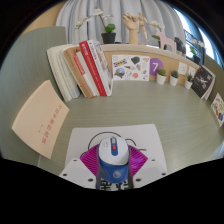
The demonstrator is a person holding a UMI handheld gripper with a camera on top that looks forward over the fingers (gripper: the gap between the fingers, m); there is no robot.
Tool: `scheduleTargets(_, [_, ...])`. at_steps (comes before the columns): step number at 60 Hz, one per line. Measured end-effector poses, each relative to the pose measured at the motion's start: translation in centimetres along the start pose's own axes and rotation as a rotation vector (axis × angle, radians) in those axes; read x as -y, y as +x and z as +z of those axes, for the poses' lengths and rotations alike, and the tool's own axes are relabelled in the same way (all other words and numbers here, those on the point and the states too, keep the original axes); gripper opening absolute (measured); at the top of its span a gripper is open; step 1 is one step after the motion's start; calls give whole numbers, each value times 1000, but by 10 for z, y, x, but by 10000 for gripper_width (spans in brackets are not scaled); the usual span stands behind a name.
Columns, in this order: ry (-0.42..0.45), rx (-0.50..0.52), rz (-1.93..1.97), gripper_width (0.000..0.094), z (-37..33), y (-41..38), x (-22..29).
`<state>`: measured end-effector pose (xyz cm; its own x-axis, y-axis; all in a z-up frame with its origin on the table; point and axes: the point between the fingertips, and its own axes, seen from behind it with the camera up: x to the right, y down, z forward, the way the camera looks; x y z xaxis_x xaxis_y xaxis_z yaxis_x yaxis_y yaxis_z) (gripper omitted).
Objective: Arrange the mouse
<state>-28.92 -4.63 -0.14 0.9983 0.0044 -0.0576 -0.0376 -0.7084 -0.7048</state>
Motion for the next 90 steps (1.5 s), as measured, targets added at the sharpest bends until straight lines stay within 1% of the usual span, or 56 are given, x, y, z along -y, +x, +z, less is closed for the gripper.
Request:
scheduleTargets(3, [-15,-10,-2,372,5,2,-10])
scheduleTargets(4, [6,-9,0,371,6,1,-7])
scheduleTargets(5, [17,-12,0,401,6,2,-6])
scheduleTargets(9, [21,-23,-14,452,7,4,-8])
scheduleTargets(15, [0,-12,-21,537,7,1,-10])
scheduleTargets(17, [-10,1,-18,610,6,-2,-9])
scheduleTargets(18, [-13,4,-14,689,5,-2,-8])
scheduleTargets(19, [-13,4,-8,716,3,-2,-6])
scheduleTargets(20, [-11,4,-3,772,0,-1,-3])
scheduleTargets(23, [6,3,12,863,-11,1,9])
scheduleTargets(29, [61,8,6,868,-46,10,41])
scheduleTargets(36, [133,9,-4,872,-103,31,76])
scheduleTargets(42, [190,-24,-17,868,-155,62,93])
scheduleTargets(46, [212,-43,-21,868,-185,85,96])
scheduleTargets(50, [232,-44,0,867,-211,105,91])
scheduleTargets(54, [232,-34,16,868,-233,128,81])
scheduleTargets(61, [248,-63,4,861,-265,176,62])
scheduleTargets(67, [245,-71,9,855,-285,208,42])
scheduleTargets(78, [247,-91,7,851,-308,258,14])
scheduleTargets(90, [261,-114,13,852,-319,292,2])
